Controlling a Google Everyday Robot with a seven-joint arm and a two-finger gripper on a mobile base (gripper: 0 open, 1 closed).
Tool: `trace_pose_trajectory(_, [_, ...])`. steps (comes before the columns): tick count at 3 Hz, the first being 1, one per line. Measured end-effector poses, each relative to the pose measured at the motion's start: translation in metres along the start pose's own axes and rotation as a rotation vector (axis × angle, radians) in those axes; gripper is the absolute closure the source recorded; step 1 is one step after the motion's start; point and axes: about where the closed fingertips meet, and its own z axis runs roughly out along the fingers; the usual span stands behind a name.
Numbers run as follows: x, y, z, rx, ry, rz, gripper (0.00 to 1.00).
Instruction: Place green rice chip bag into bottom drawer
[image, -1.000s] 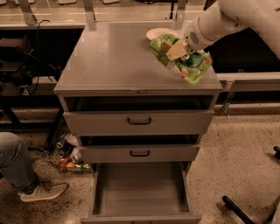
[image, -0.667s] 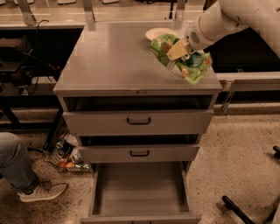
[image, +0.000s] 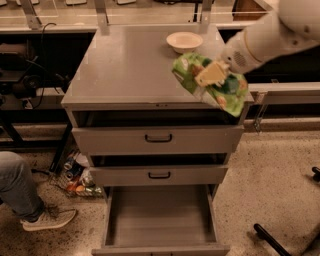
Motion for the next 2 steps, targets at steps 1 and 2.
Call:
trace_pose_trajectory(1, [0.049,0.068,-0.025,-0.183,0.015,-0.077,1.00])
trace_pose_trajectory(2, [0.090,0.139,-0.015,-0.404,0.074,-0.161,1.00])
